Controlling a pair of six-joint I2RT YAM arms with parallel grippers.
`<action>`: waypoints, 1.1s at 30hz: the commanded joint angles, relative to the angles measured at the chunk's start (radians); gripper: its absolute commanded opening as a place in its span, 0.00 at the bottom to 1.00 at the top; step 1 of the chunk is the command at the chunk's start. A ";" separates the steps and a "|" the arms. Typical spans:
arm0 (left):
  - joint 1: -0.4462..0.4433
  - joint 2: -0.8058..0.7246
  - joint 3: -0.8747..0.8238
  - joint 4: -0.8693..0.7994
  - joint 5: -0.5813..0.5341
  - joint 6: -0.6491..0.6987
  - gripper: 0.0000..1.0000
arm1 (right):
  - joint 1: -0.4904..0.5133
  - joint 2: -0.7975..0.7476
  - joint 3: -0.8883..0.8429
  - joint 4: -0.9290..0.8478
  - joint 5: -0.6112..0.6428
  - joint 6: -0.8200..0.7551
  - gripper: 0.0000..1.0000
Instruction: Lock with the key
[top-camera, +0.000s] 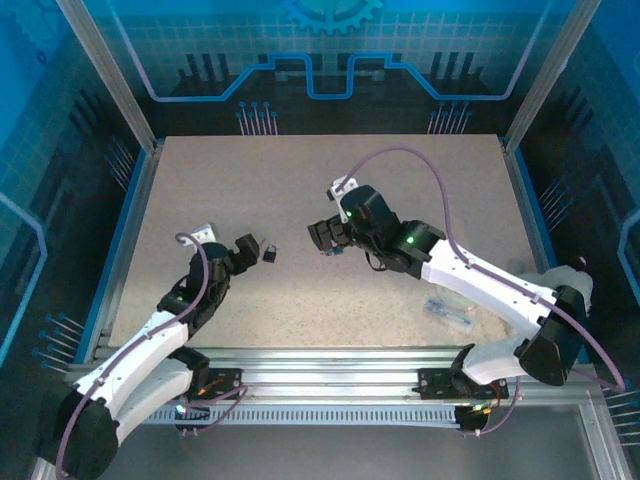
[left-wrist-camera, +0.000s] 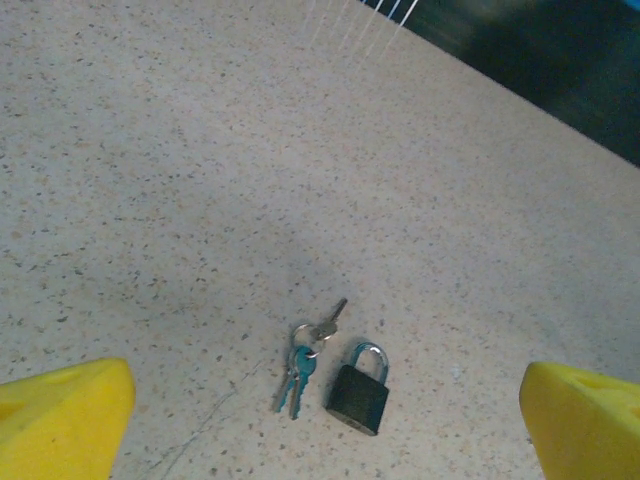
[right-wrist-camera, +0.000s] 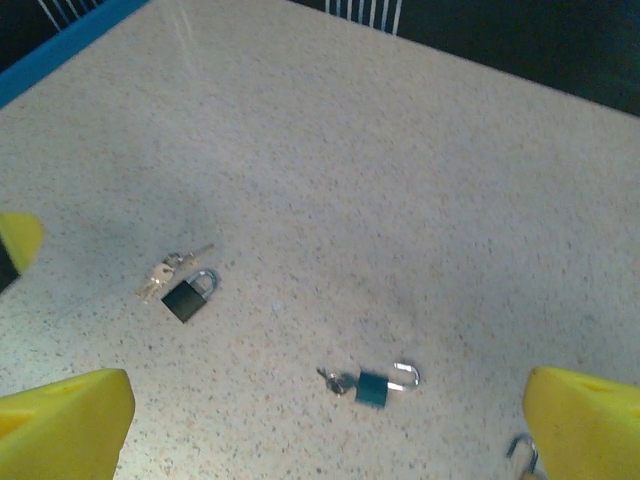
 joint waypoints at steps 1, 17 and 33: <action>0.004 -0.030 -0.033 0.032 0.022 -0.051 0.99 | -0.003 -0.003 -0.027 -0.002 0.064 0.130 1.00; 0.004 -0.155 -0.065 -0.141 0.020 -0.162 0.99 | 0.013 0.093 -0.114 -0.109 0.111 0.694 1.00; 0.004 -0.124 -0.079 -0.076 0.059 -0.156 0.99 | 0.015 0.375 0.063 -0.283 0.050 1.040 0.94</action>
